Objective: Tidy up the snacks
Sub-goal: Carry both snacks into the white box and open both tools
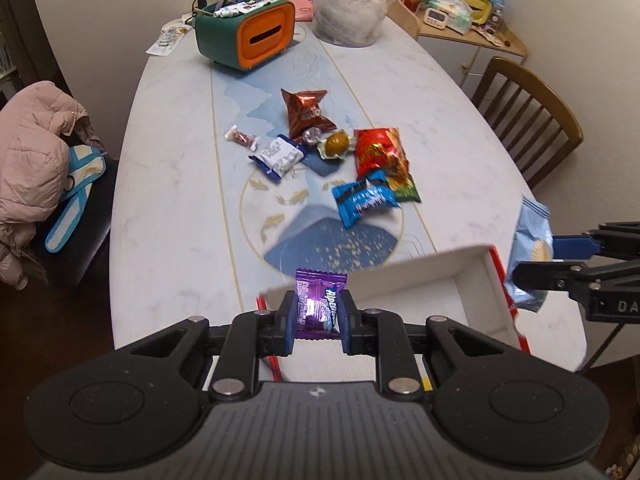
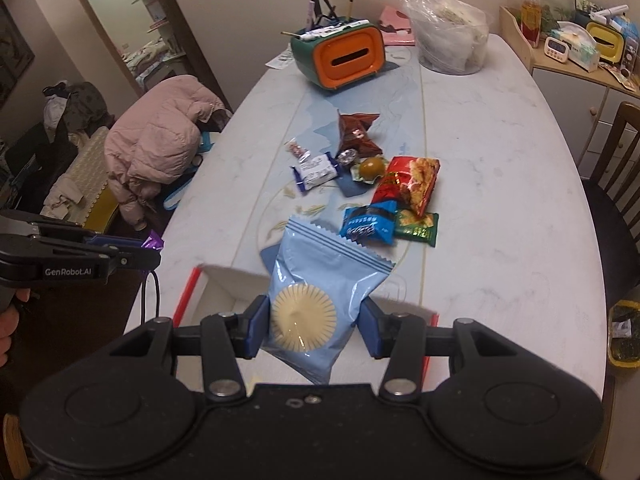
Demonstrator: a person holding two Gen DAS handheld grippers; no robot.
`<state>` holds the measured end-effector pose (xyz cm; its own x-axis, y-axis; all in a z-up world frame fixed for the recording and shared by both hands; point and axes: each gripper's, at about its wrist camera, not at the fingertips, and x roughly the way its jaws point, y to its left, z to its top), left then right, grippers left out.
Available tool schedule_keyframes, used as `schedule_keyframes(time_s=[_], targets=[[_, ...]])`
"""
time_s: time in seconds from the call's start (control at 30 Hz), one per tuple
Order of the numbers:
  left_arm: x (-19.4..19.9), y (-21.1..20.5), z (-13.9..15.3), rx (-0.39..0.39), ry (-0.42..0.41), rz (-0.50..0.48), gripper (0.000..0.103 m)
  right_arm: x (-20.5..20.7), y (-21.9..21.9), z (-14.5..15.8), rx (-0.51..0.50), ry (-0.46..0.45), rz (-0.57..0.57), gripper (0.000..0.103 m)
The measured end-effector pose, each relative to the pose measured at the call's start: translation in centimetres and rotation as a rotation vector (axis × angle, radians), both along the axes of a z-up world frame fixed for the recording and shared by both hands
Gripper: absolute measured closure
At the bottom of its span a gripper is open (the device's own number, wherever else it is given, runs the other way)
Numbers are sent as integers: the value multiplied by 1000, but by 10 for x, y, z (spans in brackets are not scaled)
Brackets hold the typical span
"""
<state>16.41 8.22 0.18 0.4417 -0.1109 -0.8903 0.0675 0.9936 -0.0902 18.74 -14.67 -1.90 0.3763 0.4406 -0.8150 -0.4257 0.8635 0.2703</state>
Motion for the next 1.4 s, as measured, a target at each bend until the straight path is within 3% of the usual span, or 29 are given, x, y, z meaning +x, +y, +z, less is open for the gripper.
schedule_keyframes(time_s=[0.27, 0.57, 1.03, 1.4], targets=[[-45, -5, 3, -32, 10, -32, 83, -36, 5, 1, 4, 3, 23, 57], [-62, -26, -40, -26, 74, -56, 83, -57, 13, -42, -66, 77, 27, 57], [-37, -54, -124, 18, 176, -16, 83, -49, 23, -122, -170, 192, 20, 57], [-25, -62, -166, 45, 249, 1, 83, -45, 39, -148, -207, 238, 55, 57]])
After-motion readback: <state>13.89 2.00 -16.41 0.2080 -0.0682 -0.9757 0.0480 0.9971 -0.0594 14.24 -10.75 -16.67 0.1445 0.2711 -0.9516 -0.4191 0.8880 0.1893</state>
